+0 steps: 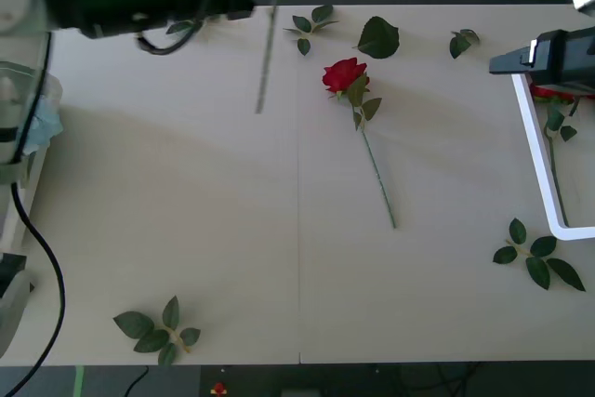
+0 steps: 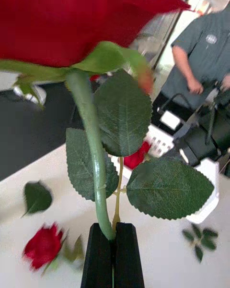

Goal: Place the red flowers into the right box and the blue flowers into the left box. If a person shows an open palm, hand one flower to the person first, then continue sorting.

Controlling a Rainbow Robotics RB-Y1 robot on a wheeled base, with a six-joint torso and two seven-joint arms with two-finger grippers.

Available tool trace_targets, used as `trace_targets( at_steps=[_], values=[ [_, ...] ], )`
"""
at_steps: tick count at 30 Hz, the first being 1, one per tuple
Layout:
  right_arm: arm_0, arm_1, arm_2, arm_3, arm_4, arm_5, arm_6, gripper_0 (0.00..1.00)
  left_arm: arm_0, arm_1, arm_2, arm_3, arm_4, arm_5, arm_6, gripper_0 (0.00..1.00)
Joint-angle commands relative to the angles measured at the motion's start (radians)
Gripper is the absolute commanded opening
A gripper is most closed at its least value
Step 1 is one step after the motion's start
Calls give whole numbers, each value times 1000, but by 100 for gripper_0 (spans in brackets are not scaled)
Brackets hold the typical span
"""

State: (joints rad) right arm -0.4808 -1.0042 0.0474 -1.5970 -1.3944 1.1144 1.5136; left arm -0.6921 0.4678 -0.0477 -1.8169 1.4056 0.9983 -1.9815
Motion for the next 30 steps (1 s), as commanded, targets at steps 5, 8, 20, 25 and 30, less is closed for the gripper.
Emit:
trace_targets(
  at_steps=[5,8,20,25,30],
  values=[
    [65,4,-86,-138,-212,-8,438,100,-12,-26,-98,-32,122,-127,-28,0],
    [65,49,-84,-152,-290,-24,594,100,-14,-40,-101,-32,150,-144,-30,0],
    [65,240,-4,-201,-488,-48,904,100,-12,-46,-100,-32,176,-144,-33,0],
    [53,297,65,-204,-525,-62,936,100,-12,-46,-100,-32,176,-144,-33,0],
    [19,352,129,-202,-520,-96,935,100,-12,-46,-100,-32,176,-144,-33,0]
  ],
)
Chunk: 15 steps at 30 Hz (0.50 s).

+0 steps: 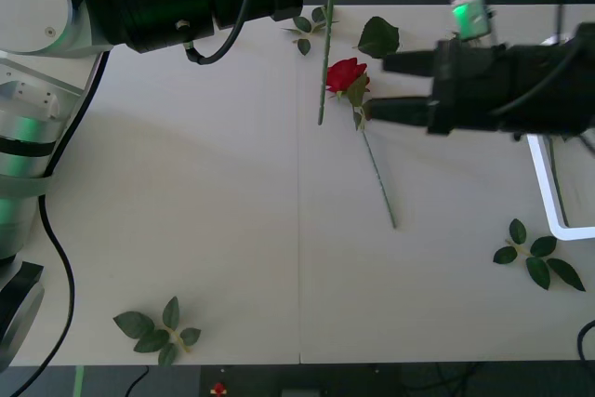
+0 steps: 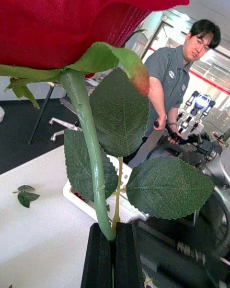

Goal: Place the red flowers into the right box and the blue flowers into the left box. If a person shows an open palm, hand one flower to the person first, then continue sorting.

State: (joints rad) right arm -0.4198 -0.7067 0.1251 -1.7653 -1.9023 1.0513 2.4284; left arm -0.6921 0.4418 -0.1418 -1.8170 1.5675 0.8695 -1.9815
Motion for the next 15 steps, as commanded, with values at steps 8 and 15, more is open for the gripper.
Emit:
trace_targets(
  at_steps=[8,15],
  values=[
    [-116,138,151,4,-12,-125,23,100,-12,-20,-5,-31,14,-15,-33,0],
    [-162,205,154,53,16,-149,29,100,-12,-20,-5,-31,14,-15,-33,0]
  ],
)
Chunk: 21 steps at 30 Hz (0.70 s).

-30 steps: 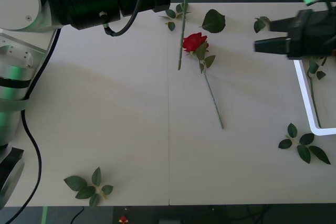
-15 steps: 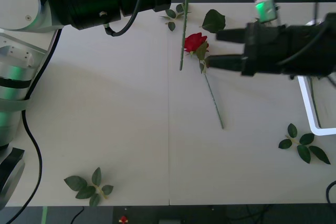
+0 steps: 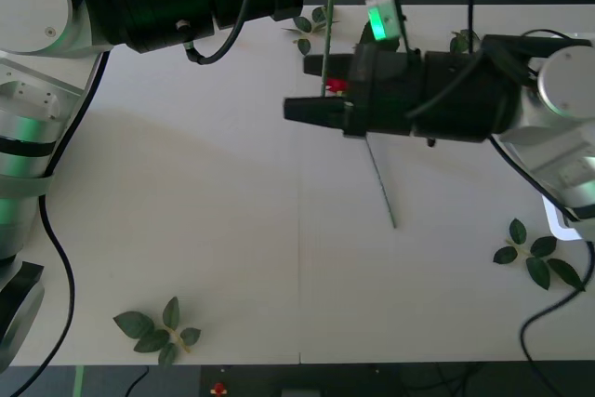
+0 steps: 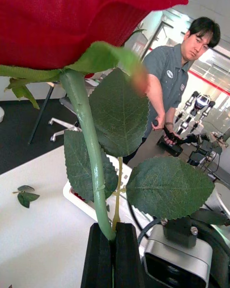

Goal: Place the red flowers into the right box and the blue flowers into the left box. If a person shows an open palm, hand one flower to the person first, then continue sorting.

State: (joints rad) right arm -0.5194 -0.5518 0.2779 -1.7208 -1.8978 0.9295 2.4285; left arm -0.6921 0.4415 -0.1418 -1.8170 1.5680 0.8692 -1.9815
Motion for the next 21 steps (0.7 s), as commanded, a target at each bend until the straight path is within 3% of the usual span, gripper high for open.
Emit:
trace_targets(
  at_steps=[1,4,6,7,21],
  values=[
    [-67,56,0,12,11,-32,30,100,-12,-20,-5,-31,14,-15,-33,0],
    [-71,66,1,20,11,-51,30,100,-12,-20,-5,-31,14,-15,-33,0],
    [-71,69,4,20,14,-57,23,16,-12,-20,-5,-31,14,-15,-33,0],
    [-71,67,6,20,14,-60,21,0,-12,-20,-5,-31,14,-15,-33,0],
    [-70,66,6,20,0,-63,30,0,-12,-20,-5,-31,14,-15,-33,0]
  ],
)
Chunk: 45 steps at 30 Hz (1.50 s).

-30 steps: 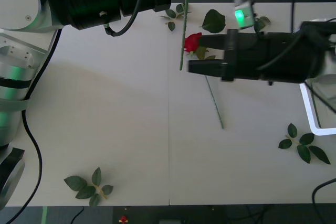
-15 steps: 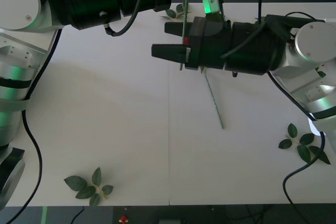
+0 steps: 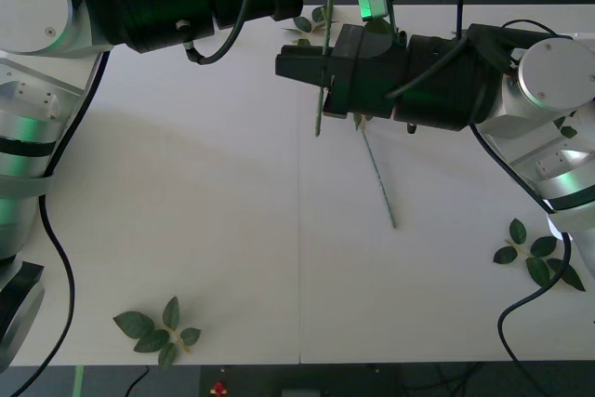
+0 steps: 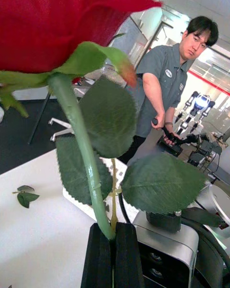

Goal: Place the red flowers into the right box and the blue flowers into the left box. If a person shows an open palm, hand one flower to the person first, then continue sorting.

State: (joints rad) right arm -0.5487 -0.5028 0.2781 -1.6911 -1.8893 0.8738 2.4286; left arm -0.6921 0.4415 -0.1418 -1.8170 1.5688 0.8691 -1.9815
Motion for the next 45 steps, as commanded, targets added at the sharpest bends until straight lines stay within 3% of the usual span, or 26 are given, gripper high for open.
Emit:
trace_targets(
  at_steps=[1,9,10,11,12,33,45],
  values=[
    [-42,17,7,-10,-11,-7,30,0,-12,-20,-5,-31,13,-15,-33,0],
    [-40,17,6,-10,-28,-7,26,0,-12,-20,-5,-31,13,-15,-33,0],
    [-40,17,6,-10,-30,-7,27,0,-12,-20,-5,-31,13,-15,-33,35],
    [-40,17,7,-10,-31,-7,27,0,-12,-20,-5,-31,13,-15,-33,97],
    [-40,17,7,-10,-31,-7,27,0,-12,-20,-5,-31,13,-15,-33,100],
    [-39,10,1,-10,-48,-7,15,0,-12,-20,-5,-31,13,-15,-33,100],
    [46,-197,-103,-12,-17,4,-186,0,-12,-20,-5,-31,13,-15,-33,100]
  ],
)
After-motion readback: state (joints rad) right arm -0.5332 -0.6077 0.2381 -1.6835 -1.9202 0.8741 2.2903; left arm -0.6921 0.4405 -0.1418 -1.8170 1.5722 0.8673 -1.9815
